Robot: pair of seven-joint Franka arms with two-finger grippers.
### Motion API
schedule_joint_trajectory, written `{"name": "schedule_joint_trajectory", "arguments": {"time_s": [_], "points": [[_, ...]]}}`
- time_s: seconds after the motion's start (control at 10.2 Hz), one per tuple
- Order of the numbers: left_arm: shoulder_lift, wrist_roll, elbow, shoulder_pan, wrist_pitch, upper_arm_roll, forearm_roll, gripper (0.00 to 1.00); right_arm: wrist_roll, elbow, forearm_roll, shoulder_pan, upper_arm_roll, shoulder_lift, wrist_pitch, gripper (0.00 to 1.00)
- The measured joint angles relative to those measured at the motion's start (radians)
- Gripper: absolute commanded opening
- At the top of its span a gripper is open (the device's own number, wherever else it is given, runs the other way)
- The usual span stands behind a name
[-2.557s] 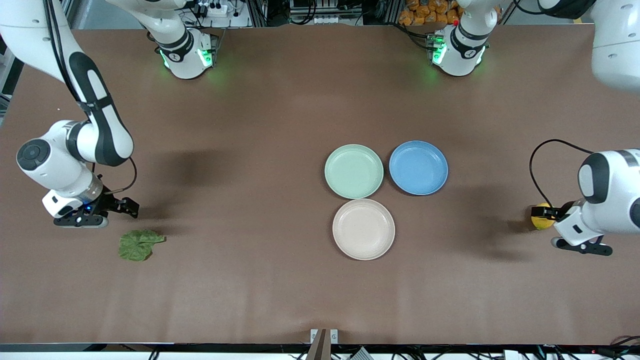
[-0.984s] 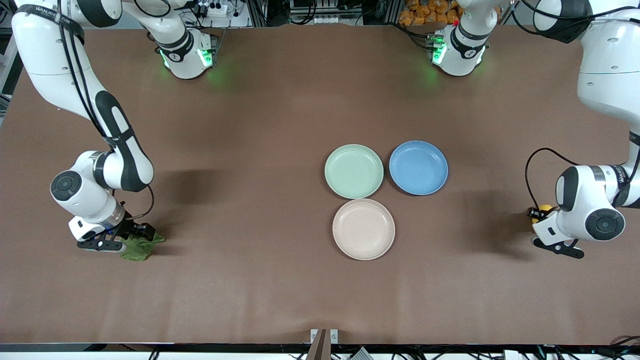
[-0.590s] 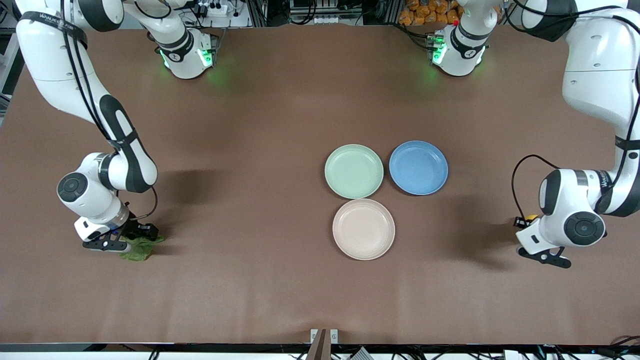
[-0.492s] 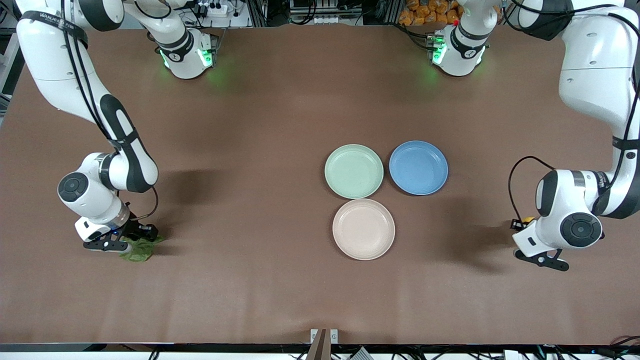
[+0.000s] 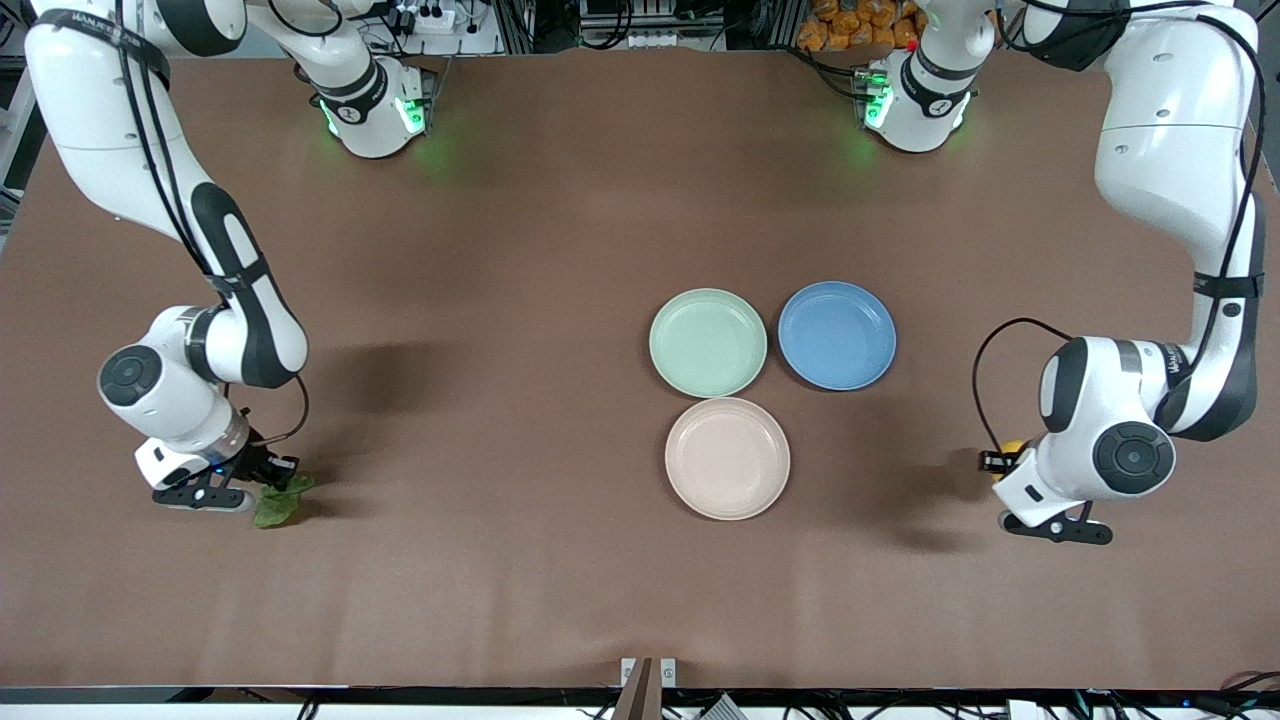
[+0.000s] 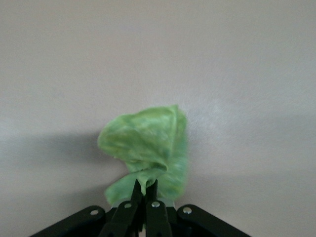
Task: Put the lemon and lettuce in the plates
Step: 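Carry the lettuce with the right gripper while the left carries the lemon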
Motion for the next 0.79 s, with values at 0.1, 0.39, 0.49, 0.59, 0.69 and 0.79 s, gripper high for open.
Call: {"name": "schedule_joint_trajectory", "arguments": {"time_s": [0.1,0.39,0.49,0.59,0.69,0.79], "points": [[-0.010,-0.059,0.008,-0.002,0.000,-0.018,-0.033,0.00,0.018,0.027,0.000,0.002,0.001,-0.029,-0.065,0.00],[-0.059,-0.297,0.014,-0.002,-0.004,-0.107,-0.064,0.00,0.202,0.153,0.001,0.062,0.005,-0.083,-0.252,0.00],[-0.070,-0.367,0.014,-0.004,-0.005,-0.136,-0.064,0.00,0.276,0.214,0.001,0.091,0.005,-0.086,-0.302,0.00],[-0.081,-0.431,0.014,-0.005,-0.006,-0.162,-0.065,0.00,0.326,0.261,0.001,0.120,0.006,-0.087,-0.333,0.00],[-0.092,-0.497,0.014,-0.006,-0.006,-0.187,-0.065,0.00,0.379,0.291,0.015,0.152,0.007,-0.088,-0.344,0.00],[-0.100,-0.564,0.014,-0.009,-0.006,-0.212,-0.065,0.00,0.450,0.331,0.033,0.191,0.007,-0.088,-0.354,0.00]]}}
